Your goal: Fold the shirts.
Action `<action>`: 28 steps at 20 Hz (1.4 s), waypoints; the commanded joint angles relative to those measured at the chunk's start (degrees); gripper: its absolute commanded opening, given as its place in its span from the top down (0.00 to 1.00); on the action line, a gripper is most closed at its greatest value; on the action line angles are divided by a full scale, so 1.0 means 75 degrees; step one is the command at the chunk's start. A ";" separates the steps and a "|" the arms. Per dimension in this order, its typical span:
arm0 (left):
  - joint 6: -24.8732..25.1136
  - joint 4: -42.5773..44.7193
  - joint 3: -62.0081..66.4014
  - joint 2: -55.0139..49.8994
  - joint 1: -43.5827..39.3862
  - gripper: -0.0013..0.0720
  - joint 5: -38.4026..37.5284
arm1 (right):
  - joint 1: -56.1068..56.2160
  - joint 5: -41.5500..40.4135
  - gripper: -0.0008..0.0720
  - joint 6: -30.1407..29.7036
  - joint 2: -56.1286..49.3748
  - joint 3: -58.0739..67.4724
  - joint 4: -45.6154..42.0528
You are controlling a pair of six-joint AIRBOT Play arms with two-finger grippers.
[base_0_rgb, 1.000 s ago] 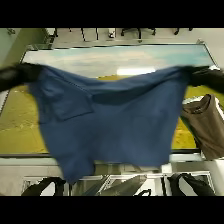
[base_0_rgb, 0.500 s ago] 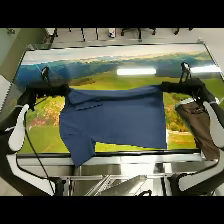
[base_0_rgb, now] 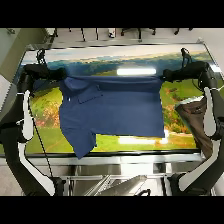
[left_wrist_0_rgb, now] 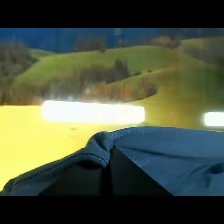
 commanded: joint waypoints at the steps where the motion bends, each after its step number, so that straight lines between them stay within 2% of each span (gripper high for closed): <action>1: -0.0204 0.0516 -0.0344 -0.0003 -0.0012 0.96 0.0114 | 0.0154 -0.0825 0.97 0.0268 -0.0050 0.0064 -0.1014; 6: -0.0198 0.1684 -0.0615 -0.0009 -0.0085 0.96 0.0309 | 0.0373 -0.0411 0.97 0.0752 -0.0050 -0.0475 -0.2154; 13: -0.0044 0.2967 -0.0618 -0.0009 -0.0504 0.96 0.0574 | 0.0828 0.0044 0.97 0.1166 -0.0356 -0.0629 -0.2221; 21: -0.0041 0.2973 -0.0615 -0.0009 -0.0583 0.96 0.0755 | 0.1058 -0.0041 0.97 0.1177 -0.0600 -0.0624 -0.2157; 22: -0.0041 0.2975 -0.0615 -0.0006 -0.0629 0.96 0.0731 | 0.1058 -0.0044 0.92 0.1177 -0.0577 -0.0624 -0.2127; 24: -0.0041 0.2975 -0.0603 0.0006 -0.0705 0.93 0.0667 | 0.1055 -0.0079 0.53 0.1177 -0.0475 -0.0609 -0.1915; 25: -0.0041 0.2975 -0.0525 0.0009 -0.0726 0.58 0.0729 | 0.1046 -0.0108 0.43 0.1180 -0.0361 -0.0609 -0.1804; 26: -0.0050 0.2958 -0.0358 0.0009 -0.0740 0.08 0.0874 | 0.1032 -0.0163 0.43 0.1180 -0.0184 -0.0609 -0.1816; 27: -0.0108 0.2961 -0.0102 0.0009 -0.0787 0.02 0.1157 | 0.0979 -0.0248 0.43 0.1183 0.0052 -0.0609 -0.1845; 28: -0.0111 0.2961 0.0265 0.0009 -0.0801 0.02 0.1559 | 0.0883 -0.0393 0.43 0.1285 0.0335 -0.0609 -0.1845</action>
